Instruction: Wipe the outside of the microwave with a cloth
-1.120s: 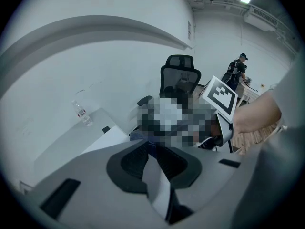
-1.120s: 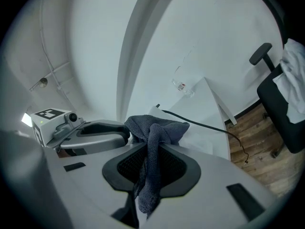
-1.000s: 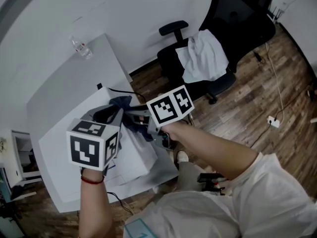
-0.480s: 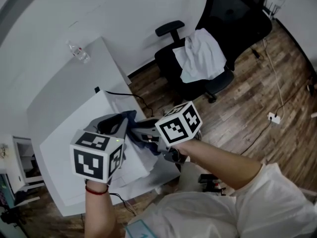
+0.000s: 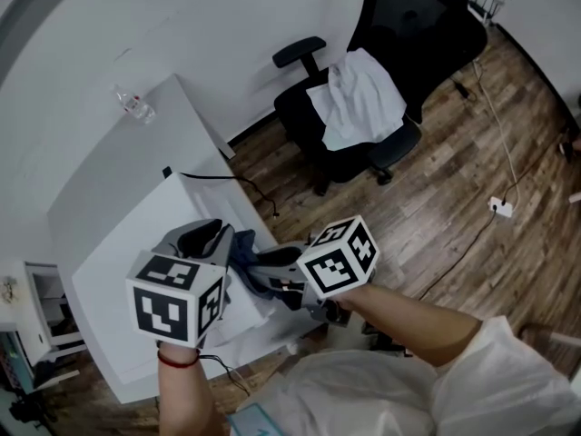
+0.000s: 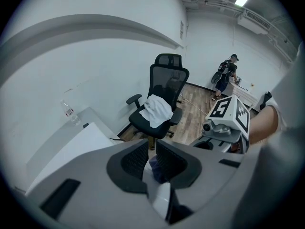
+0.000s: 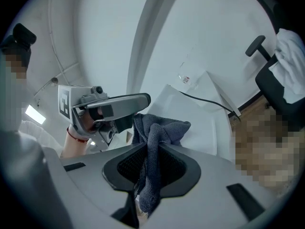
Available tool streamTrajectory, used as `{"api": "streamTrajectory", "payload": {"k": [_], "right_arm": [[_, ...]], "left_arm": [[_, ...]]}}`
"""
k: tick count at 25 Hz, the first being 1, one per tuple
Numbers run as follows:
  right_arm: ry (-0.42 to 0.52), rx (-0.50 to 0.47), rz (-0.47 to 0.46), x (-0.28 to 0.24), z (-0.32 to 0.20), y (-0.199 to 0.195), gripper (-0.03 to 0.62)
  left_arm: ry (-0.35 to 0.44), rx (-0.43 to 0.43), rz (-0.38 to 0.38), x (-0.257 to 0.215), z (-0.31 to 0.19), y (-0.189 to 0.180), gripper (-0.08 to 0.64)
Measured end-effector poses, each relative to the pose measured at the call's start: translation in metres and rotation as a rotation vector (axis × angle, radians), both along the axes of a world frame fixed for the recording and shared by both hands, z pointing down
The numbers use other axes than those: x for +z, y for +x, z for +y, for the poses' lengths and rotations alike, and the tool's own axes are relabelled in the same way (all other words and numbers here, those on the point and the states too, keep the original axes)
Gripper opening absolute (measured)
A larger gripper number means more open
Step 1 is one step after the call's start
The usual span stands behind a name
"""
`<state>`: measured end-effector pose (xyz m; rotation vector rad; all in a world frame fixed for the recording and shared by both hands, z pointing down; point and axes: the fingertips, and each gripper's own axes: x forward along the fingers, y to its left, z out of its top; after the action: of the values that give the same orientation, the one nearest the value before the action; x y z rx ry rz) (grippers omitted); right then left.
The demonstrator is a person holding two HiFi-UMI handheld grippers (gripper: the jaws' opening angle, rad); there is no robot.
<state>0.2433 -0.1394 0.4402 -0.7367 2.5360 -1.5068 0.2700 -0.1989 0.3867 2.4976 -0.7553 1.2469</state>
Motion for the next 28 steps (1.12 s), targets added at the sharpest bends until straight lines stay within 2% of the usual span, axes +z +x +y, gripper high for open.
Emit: {"api": "streamTrajectory", "payload": {"k": [5,8,13,20,28], "right_arm": [[-0.041,-0.074,-0.005,0.008,0.032,-0.003,0.091],[-0.063,-0.073,-0.020,0.013,0.039,-0.002,0.091],[-0.061,-0.065,0.009,0.020,0.031,-0.001,0.091],[-0.056,0.001,0.000,0.025,0.021,0.002,0.091],[-0.008,-0.017,0.021,0.023,-0.018,0.004,0.089]], "left_arm": [[-0.004,0.015,0.003,0.000,0.005,0.007,0.052],[-0.002,0.022,0.001,0.000,0.007,0.012,0.052],[-0.008,0.025,0.001,0.001,0.015,0.014,0.052],[-0.001,-0.009,-0.002,0.000,0.017,0.004,0.052],[0.015,-0.007,-0.071,0.005,0.009,-0.003,0.051]]}}
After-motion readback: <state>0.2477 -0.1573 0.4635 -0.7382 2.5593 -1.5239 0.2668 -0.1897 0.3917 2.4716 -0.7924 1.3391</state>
